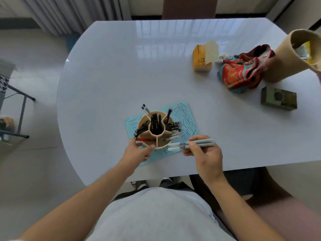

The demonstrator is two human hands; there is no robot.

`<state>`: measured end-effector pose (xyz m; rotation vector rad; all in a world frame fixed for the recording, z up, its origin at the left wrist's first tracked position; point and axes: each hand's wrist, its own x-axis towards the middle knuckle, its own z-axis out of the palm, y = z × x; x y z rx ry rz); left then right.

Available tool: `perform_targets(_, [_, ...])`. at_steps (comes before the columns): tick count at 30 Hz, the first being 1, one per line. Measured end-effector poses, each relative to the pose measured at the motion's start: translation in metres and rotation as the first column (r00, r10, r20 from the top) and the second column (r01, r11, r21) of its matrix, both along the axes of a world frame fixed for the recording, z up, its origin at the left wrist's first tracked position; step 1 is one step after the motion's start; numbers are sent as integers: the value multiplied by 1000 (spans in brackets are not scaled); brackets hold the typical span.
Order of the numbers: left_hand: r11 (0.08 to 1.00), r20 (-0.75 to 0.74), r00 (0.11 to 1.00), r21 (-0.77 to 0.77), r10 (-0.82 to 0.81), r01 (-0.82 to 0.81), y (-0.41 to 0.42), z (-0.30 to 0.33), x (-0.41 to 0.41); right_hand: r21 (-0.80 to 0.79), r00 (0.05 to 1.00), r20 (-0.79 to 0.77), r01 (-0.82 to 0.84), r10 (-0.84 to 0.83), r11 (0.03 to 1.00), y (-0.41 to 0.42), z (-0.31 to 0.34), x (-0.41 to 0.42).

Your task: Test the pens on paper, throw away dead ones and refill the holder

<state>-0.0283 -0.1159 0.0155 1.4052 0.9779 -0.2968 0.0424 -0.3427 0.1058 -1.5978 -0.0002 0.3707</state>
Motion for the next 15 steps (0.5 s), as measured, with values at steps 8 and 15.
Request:
perform_targets(8, [996,-11,996,14,-89,89,6,7,-10,-384,977,197,1,81,923,48,-47,2])
perform_targets(15, [986,-17,986,4,-164,164,28,6,-27,-410,989,141,101,-47,907,36,-50,-3])
